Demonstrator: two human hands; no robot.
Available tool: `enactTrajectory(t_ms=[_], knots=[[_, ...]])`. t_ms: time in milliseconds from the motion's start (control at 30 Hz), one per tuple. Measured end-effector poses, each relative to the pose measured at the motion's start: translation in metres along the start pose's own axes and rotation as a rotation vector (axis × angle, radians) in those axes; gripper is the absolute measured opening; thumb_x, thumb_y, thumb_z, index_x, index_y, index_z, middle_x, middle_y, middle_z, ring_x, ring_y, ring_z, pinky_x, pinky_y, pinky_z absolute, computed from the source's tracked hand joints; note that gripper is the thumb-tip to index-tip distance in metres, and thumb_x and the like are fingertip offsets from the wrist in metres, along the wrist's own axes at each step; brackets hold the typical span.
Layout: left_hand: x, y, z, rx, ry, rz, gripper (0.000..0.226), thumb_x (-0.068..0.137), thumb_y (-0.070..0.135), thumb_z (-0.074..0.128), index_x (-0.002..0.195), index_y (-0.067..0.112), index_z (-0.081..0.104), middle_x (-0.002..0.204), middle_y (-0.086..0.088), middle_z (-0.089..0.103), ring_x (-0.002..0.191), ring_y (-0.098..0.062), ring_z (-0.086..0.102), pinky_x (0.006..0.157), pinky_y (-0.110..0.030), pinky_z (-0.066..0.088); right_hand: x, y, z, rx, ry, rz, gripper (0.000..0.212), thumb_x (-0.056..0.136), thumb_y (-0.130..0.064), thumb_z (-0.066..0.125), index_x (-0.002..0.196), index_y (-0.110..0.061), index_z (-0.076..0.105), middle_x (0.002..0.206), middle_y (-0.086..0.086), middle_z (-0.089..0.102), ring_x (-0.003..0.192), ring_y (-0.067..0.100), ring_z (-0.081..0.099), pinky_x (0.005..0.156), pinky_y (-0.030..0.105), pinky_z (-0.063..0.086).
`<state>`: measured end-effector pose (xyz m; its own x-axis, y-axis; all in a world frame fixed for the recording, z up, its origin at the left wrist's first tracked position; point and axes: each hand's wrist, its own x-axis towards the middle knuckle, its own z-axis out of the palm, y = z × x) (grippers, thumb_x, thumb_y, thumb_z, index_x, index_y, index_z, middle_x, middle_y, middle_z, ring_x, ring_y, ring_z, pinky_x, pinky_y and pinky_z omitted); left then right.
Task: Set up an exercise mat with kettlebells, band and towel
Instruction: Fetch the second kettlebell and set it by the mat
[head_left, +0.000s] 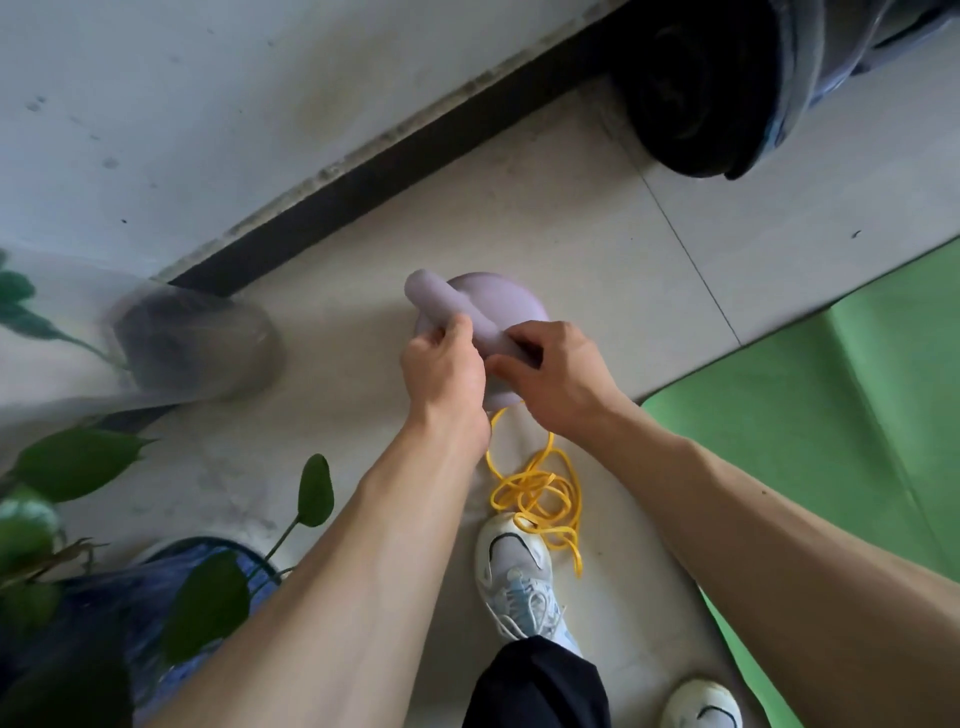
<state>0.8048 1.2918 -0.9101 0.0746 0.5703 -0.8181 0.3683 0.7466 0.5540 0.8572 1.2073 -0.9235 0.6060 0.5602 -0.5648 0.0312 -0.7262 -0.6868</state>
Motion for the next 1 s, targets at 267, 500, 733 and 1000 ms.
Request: enactTrajectory(t_ms=[267, 500, 733, 1000], knots=[[-0.052, -0.008, 0.001, 0.154, -0.107, 0.130, 0.021, 0.098, 0.015, 0.054, 0.084, 0.010, 0.069, 0.091, -0.013, 0.073, 0.088, -0.032, 0.072, 0.080, -0.038, 0.058, -0.057, 0.002, -0.028, 0.120, 0.106, -0.023, 0.054, 0.088, -0.019, 0.072, 0.048, -0.025, 0.037, 0.045, -0.007, 0.032, 0.045, 0.011, 0.031, 0.046, 0.021, 0.026], [-0.149, -0.021, 0.013, 0.274, -0.323, 0.287, 0.014, 0.093, 0.013, 0.062, 0.102, 0.006, 0.071, 0.098, -0.017, 0.077, 0.086, -0.026, 0.073, 0.083, -0.042, 0.060, -0.148, 0.013, -0.095, 0.230, 0.211, -0.042, 0.039, 0.083, -0.033, 0.073, 0.066, -0.003, 0.056, 0.056, 0.000, 0.036, 0.057, 0.013, 0.030, 0.052, 0.031, 0.028], [-0.279, -0.020, 0.042, 0.353, -0.443, 0.427, 0.017, 0.087, 0.024, 0.064, 0.096, 0.014, 0.074, 0.087, -0.006, 0.079, 0.087, -0.025, 0.076, 0.084, -0.046, 0.062, -0.249, 0.007, -0.181, 0.381, 0.330, -0.027, 0.019, 0.084, -0.031, 0.079, 0.082, -0.015, 0.070, 0.069, 0.008, 0.066, 0.061, 0.013, 0.051, 0.057, 0.037, 0.048], [-0.418, -0.029, 0.091, 0.424, -0.636, 0.519, 0.028, 0.081, 0.026, 0.062, 0.101, 0.010, 0.074, 0.090, -0.009, 0.079, 0.087, -0.026, 0.077, 0.085, -0.049, 0.063, -0.364, 0.010, -0.282, 0.545, 0.489, 0.008, 0.019, 0.085, -0.023, 0.079, 0.087, -0.007, 0.070, 0.077, 0.012, 0.073, 0.060, 0.008, 0.057, 0.056, 0.029, 0.053]])
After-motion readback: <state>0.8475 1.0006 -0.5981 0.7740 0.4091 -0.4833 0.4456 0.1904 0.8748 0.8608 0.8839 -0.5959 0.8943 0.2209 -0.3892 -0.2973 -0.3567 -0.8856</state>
